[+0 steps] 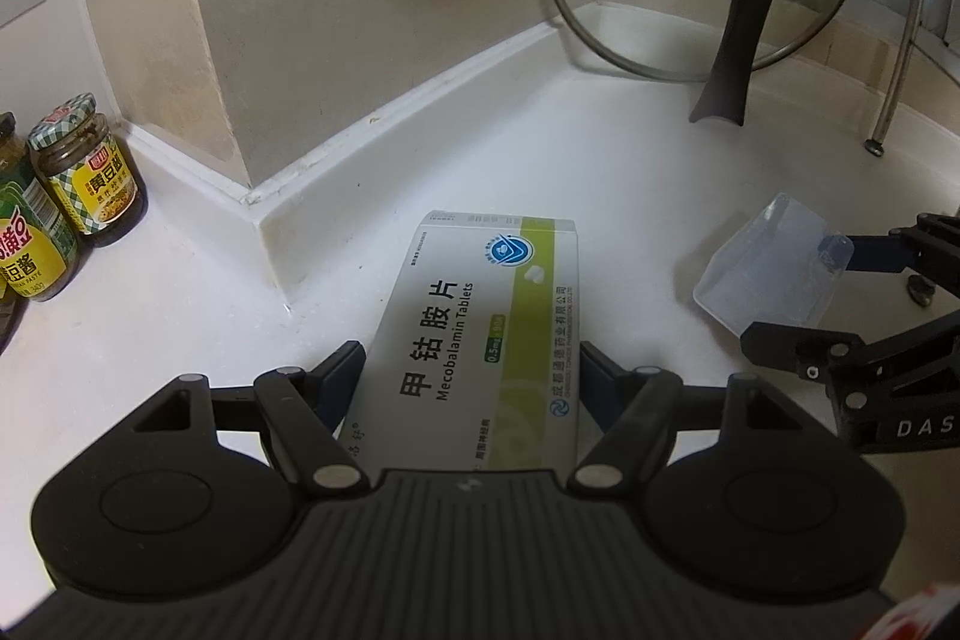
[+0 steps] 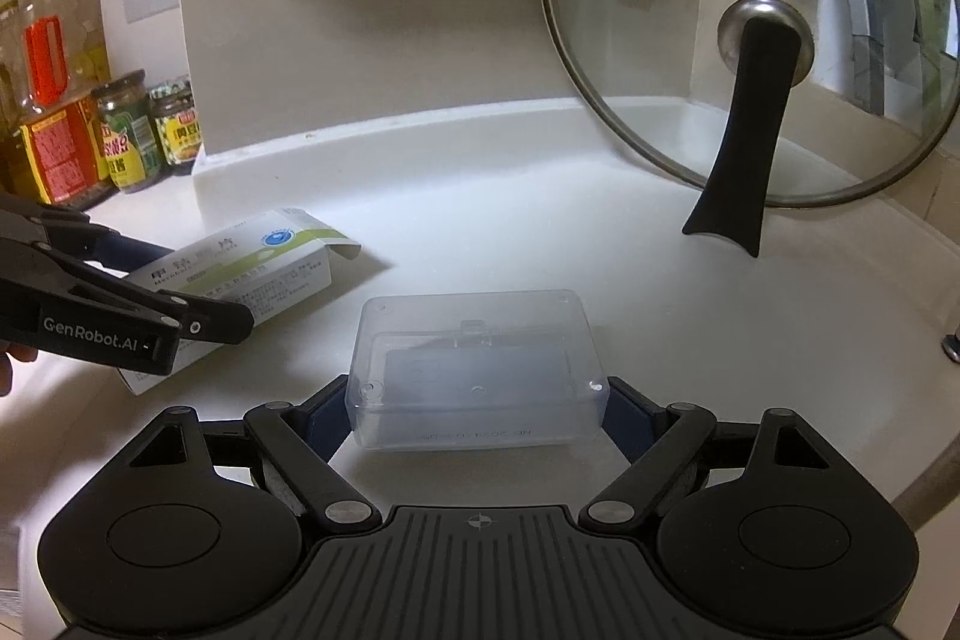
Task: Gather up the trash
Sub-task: 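Grasp the clear plastic box with the right tool while the left tool holds the medicine box, then carry the medicine box and plastic box with both tools over the wastebasket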
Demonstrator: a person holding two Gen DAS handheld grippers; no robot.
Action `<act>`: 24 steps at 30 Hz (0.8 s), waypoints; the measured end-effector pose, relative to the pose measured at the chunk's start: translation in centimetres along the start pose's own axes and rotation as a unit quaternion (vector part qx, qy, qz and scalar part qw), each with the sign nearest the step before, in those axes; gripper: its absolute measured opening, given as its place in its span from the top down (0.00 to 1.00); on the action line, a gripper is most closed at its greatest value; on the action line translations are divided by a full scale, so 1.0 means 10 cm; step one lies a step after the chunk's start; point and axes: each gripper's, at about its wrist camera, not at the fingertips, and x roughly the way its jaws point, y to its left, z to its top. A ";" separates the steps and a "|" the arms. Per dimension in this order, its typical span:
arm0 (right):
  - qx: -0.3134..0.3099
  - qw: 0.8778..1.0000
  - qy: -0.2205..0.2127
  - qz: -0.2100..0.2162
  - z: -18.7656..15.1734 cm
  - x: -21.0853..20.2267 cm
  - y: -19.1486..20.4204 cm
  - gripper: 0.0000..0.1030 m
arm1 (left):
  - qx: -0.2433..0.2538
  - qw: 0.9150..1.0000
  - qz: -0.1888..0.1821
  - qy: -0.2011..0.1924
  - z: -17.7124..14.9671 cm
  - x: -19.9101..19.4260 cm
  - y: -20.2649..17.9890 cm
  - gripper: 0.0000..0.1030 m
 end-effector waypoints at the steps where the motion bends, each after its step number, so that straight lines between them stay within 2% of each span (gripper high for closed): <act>1: 0.001 1.000 -0.002 -0.001 0.00 -0.03 0.01 0.17 | 0.001 1.000 -0.001 -0.002 -0.01 -0.03 0.00 0.29; 13: 0.029 0.999 -0.021 0.000 -0.07 -0.57 0.27 0.17 | -0.021 0.999 -0.025 -0.026 -0.28 -0.69 0.10 0.29; 24: 0.046 0.998 -0.040 0.004 -0.39 -1.36 0.97 0.17 | -0.045 0.997 -0.044 -0.044 -0.81 -1.63 0.31 0.29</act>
